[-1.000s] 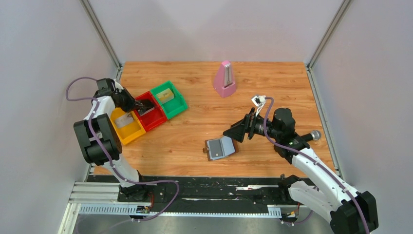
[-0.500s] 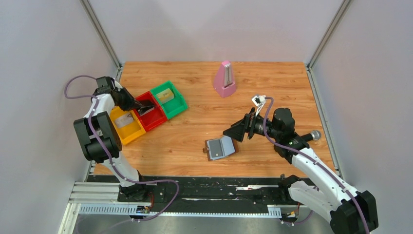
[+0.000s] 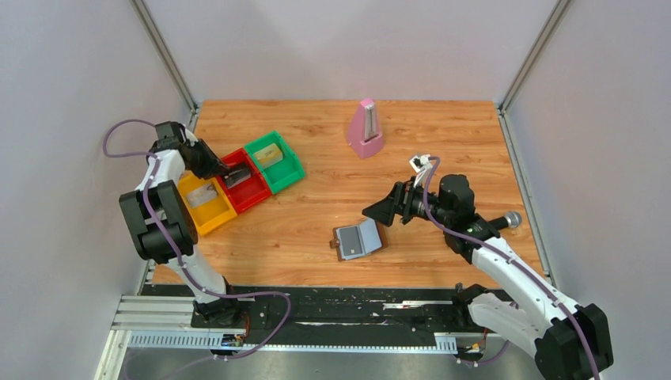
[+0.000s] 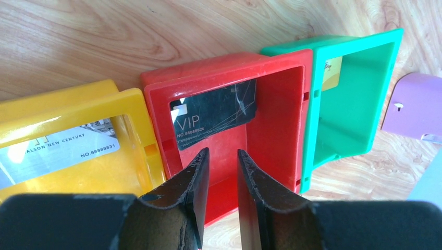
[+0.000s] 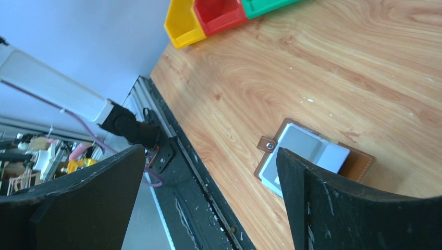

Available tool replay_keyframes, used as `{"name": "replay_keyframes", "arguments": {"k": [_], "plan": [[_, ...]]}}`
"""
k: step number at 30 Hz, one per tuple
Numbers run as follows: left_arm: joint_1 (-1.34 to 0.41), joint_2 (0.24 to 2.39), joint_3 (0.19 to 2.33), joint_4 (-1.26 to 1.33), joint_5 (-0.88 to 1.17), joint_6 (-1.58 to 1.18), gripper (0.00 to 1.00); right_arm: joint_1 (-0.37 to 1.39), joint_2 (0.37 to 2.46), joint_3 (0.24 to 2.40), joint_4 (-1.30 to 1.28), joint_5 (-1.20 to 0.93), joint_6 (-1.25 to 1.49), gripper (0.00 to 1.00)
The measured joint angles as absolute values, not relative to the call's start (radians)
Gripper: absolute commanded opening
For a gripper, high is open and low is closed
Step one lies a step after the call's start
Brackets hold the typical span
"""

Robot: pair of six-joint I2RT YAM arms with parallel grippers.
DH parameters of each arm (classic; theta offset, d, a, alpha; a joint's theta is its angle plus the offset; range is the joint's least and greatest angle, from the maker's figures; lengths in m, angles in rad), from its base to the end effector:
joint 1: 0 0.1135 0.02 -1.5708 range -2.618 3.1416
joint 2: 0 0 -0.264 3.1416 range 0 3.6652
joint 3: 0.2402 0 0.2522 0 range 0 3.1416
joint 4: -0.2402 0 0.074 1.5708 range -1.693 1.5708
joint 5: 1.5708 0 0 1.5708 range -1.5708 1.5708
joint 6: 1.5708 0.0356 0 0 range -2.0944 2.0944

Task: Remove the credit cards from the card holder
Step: Place the credit card in the storage box, then remove the credit card from the card holder.

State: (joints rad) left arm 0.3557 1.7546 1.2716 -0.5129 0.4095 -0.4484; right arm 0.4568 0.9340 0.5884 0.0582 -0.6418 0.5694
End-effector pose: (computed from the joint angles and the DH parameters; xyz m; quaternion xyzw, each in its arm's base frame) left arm 0.3528 0.1159 0.2229 -0.3144 0.8866 -0.2076 0.2683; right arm 0.1810 0.1127 0.2702 -0.1457 0.7696 0.4990 0.3708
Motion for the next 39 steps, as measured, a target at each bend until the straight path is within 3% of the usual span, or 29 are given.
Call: {"name": "replay_keyframes", "arguments": {"k": [6,10,19,21,29,34,39], "plan": [[0.355,1.74,1.295,-0.543,0.43,-0.443,0.35,0.457,0.973,0.625,-0.019,-0.572,0.587,1.0],[0.342,1.675,1.295,-0.574,0.454,-0.439,0.35,0.458,1.039,0.663,-0.069,-0.564,0.586,0.92],[0.173,1.393,1.19,-0.579,0.522,-0.424,0.34,0.521,1.163,0.663,-0.121,-0.51,0.623,0.57],[0.107,1.355,1.148,-0.575,0.535,-0.421,0.34,0.55,1.196,0.663,-0.123,-0.498,0.633,0.53],[-0.148,1.201,0.862,-0.474,0.569,-0.501,0.33,0.723,1.345,0.706,-0.17,-0.302,0.653,0.63],[-0.184,1.149,0.774,-0.427,0.569,-0.534,0.33,0.866,1.473,0.836,-0.258,-0.079,0.653,0.71],[-0.184,1.112,0.76,-0.426,0.556,-0.529,0.34,0.959,1.586,0.931,-0.353,0.114,0.653,0.68]]}}
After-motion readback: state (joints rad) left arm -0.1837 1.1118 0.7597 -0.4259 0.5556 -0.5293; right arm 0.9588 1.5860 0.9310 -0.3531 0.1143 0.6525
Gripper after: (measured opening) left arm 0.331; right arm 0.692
